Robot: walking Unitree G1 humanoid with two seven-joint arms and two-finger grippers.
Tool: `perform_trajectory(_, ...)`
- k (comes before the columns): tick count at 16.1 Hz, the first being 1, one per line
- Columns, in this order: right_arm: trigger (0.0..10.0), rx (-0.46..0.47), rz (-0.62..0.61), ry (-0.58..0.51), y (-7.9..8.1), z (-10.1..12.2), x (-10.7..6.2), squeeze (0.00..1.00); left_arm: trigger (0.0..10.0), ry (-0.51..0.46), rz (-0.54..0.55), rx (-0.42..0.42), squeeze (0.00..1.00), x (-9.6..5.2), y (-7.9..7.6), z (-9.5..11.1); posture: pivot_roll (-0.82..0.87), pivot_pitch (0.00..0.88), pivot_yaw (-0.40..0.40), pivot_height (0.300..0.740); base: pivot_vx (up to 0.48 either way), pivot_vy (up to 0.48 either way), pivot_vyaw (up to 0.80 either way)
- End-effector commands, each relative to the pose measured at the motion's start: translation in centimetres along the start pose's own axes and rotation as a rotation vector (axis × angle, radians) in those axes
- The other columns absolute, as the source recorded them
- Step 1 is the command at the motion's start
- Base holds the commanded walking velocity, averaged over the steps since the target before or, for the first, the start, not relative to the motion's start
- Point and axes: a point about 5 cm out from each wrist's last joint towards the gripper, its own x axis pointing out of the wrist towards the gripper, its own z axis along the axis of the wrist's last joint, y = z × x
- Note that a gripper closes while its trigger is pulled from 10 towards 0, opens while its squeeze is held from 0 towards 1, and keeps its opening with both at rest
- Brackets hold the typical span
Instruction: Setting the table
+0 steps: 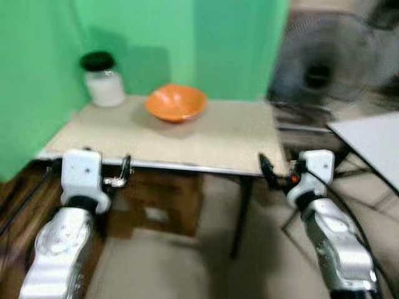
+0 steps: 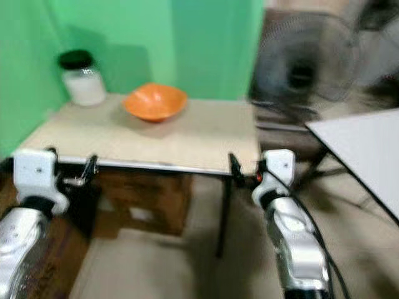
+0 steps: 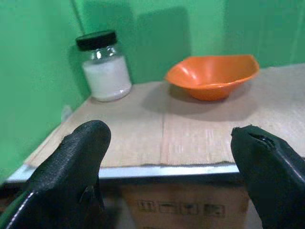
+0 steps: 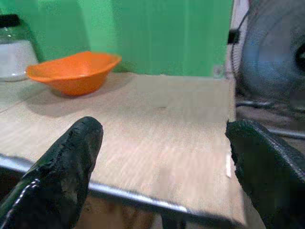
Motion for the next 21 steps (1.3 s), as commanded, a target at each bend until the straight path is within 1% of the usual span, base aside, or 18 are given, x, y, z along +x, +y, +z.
perform_trajectory(1,10.0,0.020,0.010,-0.037,0.5,0.9,0.4,0.00,10.0,-0.021,0.013,0.017,0.80,0.1,0.5,0.6,0.04,0.000,0.007,0.740,0.315,0.000,0.00)
perform_trajectory(3,10.0,0.016,0.025,-0.053,0.9,1.4,0.7,0.00,10.0,-0.027,-0.007,0.011,0.80,0.2,0.3,0.8,0.03,0.000,0.005,0.740,0.315,0.000,0.00)
perform_trajectory(6,10.0,0.002,0.029,-0.068,1.0,1.9,0.8,0.00,10.0,-0.028,-0.037,0.005,0.80,0.4,0.0,0.8,0.03,0.000,0.003,0.740,0.312,0.000,0.00)
perform_trajectory(7,10.0,0.032,0.033,-0.052,1.1,1.8,0.9,0.00,10.0,-0.030,-0.042,0.005,0.80,0.5,-0.1,0.8,0.02,0.000,0.000,0.740,0.319,0.000,0.00)
perform_trajectory(8,10.0,0.035,0.034,-0.049,1.1,1.8,0.9,0.00,10.0,-0.032,-0.045,0.005,0.80,0.6,-0.1,0.9,0.02,0.000,-0.002,0.740,0.315,0.000,0.00)
perform_trajectory(11,10.0,0.030,0.049,-0.042,1.4,1.8,1.1,0.00,10.0,-0.035,-0.052,0.006,0.80,0.7,-0.1,1.0,0.02,0.000,-0.003,0.740,0.319,0.000,-0.32)
perform_trajectory(13,10.0,0.009,0.057,-0.044,1.5,1.9,1.0,0.00,10.0,-0.033,-0.052,0.010,0.80,0.7,0.0,0.9,0.03,0.002,-0.004,0.740,0.319,0.000,0.00)
perform_trajectory(16,10.0,0.014,0.065,-0.038,1.7,1.8,1.1,0.00,10.0,-0.030,-0.054,0.015,0.80,0.5,-0.1,1.0,0.03,0.004,-0.008,0.740,0.316,0.000,0.00)
perform_trajectory(21,10.0,0.038,0.095,-0.027,2.3,1.6,1.3,0.00,10.0,-0.026,-0.047,0.024,0.81,0.4,0.2,1.0,0.04,0.008,-0.011,0.740,0.319,0.000,0.00)
